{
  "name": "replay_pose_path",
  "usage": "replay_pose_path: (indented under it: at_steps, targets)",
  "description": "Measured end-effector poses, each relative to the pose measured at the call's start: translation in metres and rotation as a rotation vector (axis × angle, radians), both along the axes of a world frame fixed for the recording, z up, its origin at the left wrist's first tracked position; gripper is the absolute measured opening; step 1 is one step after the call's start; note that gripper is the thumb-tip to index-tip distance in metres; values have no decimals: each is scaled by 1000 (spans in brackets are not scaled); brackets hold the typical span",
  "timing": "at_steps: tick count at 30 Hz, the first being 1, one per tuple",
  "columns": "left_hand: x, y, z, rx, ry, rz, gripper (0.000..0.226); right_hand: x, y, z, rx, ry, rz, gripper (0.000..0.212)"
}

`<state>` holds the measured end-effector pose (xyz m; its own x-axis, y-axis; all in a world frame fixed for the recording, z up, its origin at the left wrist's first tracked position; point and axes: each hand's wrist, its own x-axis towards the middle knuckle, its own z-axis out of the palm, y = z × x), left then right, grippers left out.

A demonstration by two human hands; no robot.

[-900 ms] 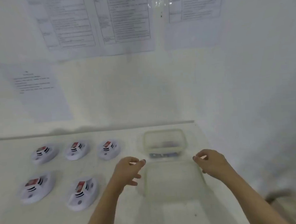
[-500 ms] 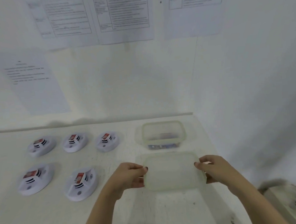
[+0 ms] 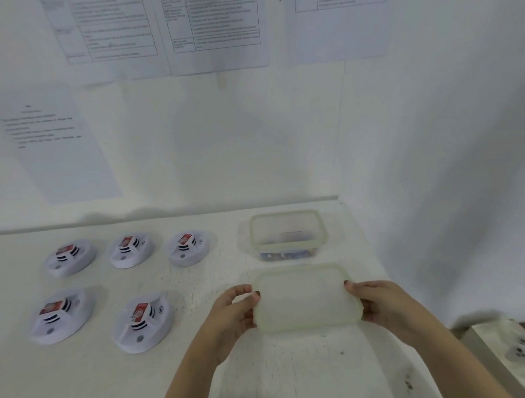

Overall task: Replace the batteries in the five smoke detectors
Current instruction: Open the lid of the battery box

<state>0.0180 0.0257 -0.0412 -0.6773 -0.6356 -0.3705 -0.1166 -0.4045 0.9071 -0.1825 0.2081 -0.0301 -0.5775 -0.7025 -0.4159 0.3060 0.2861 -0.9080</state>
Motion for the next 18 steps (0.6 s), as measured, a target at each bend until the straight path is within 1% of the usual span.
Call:
replay_pose_path:
  at_steps: [2,3,6,7,8,10,11,13,16,18]
  targets:
    - [0,2,-1,-7,22,9,18,0,0,-1,-6,-24,-20,29]
    - [0,3,-1,-18,35,9,19,1,0,-1,-8,-29,-29,32]
    - [3,7,-2,-63,78,2,23,4,-1,-4,-34,-68,-57,60]
    - [3,9,-2,-75,82,10,25,5,-2,-7,-59,-98,-58,64]
    - [2,10,-1,-88,79,30,26,6,-2,-8,-84,-139,-58,61]
    - [-2,9,0,-168,38,96,30,7,-5,-10,-128,-201,-79,47]
    - [-5,7,1,-218,12,113,31,8,-7,-10,-144,-188,-90,39]
    - [-9,5,3,-259,-25,118,32,10,-9,-6,-138,-82,-113,22]
    - [-7,6,9,-234,-70,89,37,13,-5,-2,-116,31,-150,22]
    - [-3,7,10,-230,-91,47,52,16,-2,-1,-77,83,-184,22]
